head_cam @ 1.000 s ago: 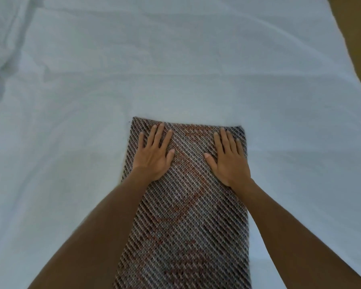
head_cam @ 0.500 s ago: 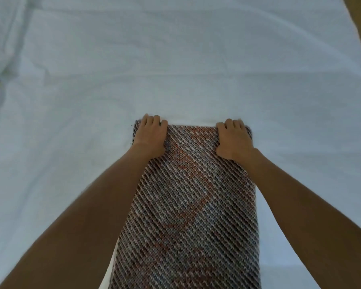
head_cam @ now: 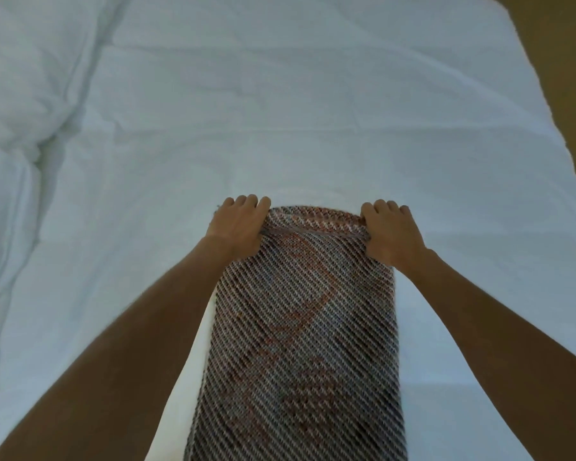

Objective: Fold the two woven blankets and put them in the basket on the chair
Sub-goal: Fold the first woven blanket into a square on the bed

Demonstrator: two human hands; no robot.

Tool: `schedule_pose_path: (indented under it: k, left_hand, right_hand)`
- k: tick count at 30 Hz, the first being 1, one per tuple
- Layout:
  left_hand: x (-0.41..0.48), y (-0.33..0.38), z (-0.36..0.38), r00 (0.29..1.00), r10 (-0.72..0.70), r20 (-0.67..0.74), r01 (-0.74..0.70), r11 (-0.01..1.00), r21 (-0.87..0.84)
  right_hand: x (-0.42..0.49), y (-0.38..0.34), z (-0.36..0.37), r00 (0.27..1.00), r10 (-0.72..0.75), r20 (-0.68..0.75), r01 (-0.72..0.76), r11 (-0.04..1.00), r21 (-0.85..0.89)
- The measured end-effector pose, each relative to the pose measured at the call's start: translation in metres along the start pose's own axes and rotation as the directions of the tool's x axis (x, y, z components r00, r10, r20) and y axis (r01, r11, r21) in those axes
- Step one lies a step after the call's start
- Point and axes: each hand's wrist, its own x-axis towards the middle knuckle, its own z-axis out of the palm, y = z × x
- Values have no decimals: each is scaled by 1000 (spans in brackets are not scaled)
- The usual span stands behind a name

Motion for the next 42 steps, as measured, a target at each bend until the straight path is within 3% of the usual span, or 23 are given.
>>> schedule_pose_path:
  k: [9,13,19,28,36,38,42]
  left_hand:
    - [-114,31,-2,996,-10,-83,8,999,-31]
    - [-165,45,21,993,17,-114,-21,999,-37]
    - [-236,72,73,987,70,-142,-84,992,-95]
    - [-311,105,129,997,81,18,-78,986,-145]
    - [-321,111,143,978,35,204,2,984,-179]
    - [-318,113,136,980,37,195,-2,984,-180]
    - [-289,123,116,998,-58,-37,48,974,-220]
  right_hand:
    - [-115,-36,-16,999,-16,-48,16,1000,5]
    - [-168,-52,5,999,14,-38,-11,998,60]
    - [-242,-74,42,991,-9,-133,25,993,115]
    - [-330,-103,107,987,36,-160,-7,984,178]
    - [-347,-113,119,996,33,82,-51,975,218]
    - [-344,-113,116,1000,10,20,-15,970,244]
    - [-314,-116,97,976,89,-198,-30,959,283]
